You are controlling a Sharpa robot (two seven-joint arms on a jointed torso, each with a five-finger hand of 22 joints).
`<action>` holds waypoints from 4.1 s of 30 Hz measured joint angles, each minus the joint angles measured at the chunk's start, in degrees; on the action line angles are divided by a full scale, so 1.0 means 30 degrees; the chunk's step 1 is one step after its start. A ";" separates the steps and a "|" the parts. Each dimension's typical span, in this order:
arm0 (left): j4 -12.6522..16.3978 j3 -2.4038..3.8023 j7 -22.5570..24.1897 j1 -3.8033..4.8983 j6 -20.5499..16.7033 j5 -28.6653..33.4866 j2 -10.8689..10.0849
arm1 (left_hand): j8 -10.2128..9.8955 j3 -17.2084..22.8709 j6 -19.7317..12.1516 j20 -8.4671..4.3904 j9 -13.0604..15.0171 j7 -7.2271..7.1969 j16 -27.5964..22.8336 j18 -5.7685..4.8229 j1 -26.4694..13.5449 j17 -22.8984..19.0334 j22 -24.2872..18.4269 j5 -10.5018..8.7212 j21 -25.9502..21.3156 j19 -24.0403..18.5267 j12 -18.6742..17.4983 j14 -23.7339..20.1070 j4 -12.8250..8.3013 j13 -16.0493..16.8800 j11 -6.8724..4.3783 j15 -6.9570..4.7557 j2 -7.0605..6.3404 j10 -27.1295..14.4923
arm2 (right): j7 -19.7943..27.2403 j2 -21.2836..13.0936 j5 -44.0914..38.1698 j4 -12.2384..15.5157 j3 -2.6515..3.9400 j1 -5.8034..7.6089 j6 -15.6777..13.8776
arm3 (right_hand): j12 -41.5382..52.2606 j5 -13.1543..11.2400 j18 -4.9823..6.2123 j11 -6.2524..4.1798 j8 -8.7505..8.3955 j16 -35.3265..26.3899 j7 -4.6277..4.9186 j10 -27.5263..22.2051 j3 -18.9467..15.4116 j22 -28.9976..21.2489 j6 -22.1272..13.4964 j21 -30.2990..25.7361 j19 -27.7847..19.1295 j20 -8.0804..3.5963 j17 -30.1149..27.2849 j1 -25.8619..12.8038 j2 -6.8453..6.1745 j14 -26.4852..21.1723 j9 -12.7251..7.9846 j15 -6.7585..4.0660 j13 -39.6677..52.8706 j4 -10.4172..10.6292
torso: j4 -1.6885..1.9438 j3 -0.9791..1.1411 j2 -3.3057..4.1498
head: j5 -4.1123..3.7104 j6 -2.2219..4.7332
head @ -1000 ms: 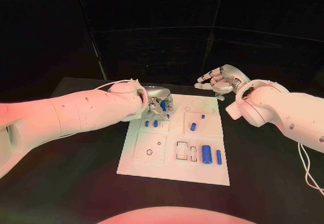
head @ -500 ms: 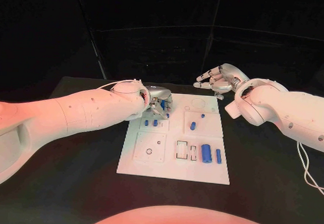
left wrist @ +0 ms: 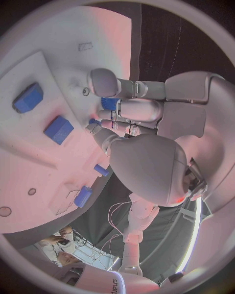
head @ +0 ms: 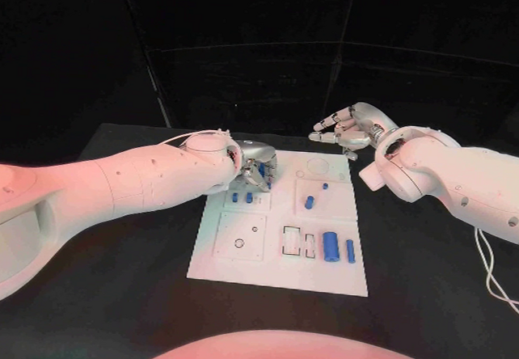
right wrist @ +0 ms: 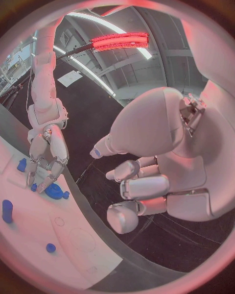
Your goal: Assemble the parts on the task board
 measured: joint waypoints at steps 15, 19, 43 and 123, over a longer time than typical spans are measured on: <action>-0.0357 0.0048 -0.0037 -0.0067 0.0246 -0.0024 0.0340 | -0.0298 0.0614 0.0265 -0.0042 0.0002 -0.0001 -0.0001 0.0002 -0.0076 -0.0281 0.0594 0.0000 0.0451 0.0086 -0.0445 0.0067 -0.0070 0.0024 -0.0052 -0.0068 -0.0077 0.0404 | 0.0002 0.0046 -0.0011 0.0000 0.0000 0.0000 0.0025 | 0.0000 0.0000 0.0000 0.0000 0.0000 0.0000 0.0000 0.0000 0.0000 0.0000 0.0000 0.0000 0.0000 0.0000 0.0000 0.0000 0.0000 0.0000 0.0000 0.0000 0.0000 0.0000 | 0.0000 -0.0002 0.0000 | -0.0040 -0.0040; -0.0424 0.0064 -0.0080 -0.0069 0.0289 -0.0046 0.0396 | -0.0446 0.1110 0.0487 -0.0014 0.0002 0.0001 0.0000 0.0004 -0.0149 -0.0309 0.0908 0.0000 0.0757 0.0115 -0.0539 0.0067 -0.0167 0.0018 -0.0085 -0.0068 -0.0004 0.0848 | 0.0003 0.0058 -0.0011 0.0000 0.0000 0.0000 0.0032 | 0.0000 0.0000 0.0000 0.0000 0.0000 0.0000 0.0000 0.0000 0.0000 0.0000 0.0000 0.0000 -0.0001 0.0000 0.0000 0.0000 0.0000 0.0000 0.0000 0.0000 0.0000 0.0000 | 0.0007 -0.0004 0.0002 | -0.0059 -0.0042; 0.1023 0.0676 0.0062 -0.0091 -0.1167 0.0003 -0.1048 | -0.1037 0.4450 0.1325 -0.0081 -0.0001 0.0166 0.0208 -0.0286 -0.0409 -0.0469 0.2085 -0.0077 0.1589 0.0183 -0.1405 0.0138 -0.1234 0.0029 -0.0149 -0.0140 -0.0102 0.1999 | 0.0012 -0.0044 -0.0017 0.0002 0.0000 0.0001 0.0044 | 0.0000 0.0000 0.0000 0.0000 0.0000 0.0000 -0.0001 0.0000 0.0000 0.0000 0.0000 0.0000 0.0000 0.0000 0.0030 0.0000 0.0000 0.0000 0.0000 0.0000 0.0054 0.0000 | 0.0048 -0.0018 -0.0005 | -0.0161 -0.0009; 0.2026 0.1607 -0.1421 -0.0730 0.0219 0.0920 -0.2924 | -0.1184 0.4656 0.1666 -0.0081 0.0051 0.0101 0.0282 -0.0282 -0.0939 -0.0729 0.2368 -0.0077 0.1777 0.0169 -0.1645 0.0136 -0.1127 0.0071 -0.0151 -0.0138 -0.0445 0.2403 | 0.0022 -0.0165 -0.0022 0.0000 0.0000 -0.0002 0.0066 | 0.0000 0.0000 -0.0001 0.0000 0.0068 0.0001 -0.0001 0.0000 -0.0049 0.0001 0.0000 0.0000 0.0000 0.0000 0.0023 0.0076 0.0075 0.0000 0.0000 0.0000 0.0046 0.0049 | 0.0011 -0.0005 0.0004 | 0.0059 -0.0134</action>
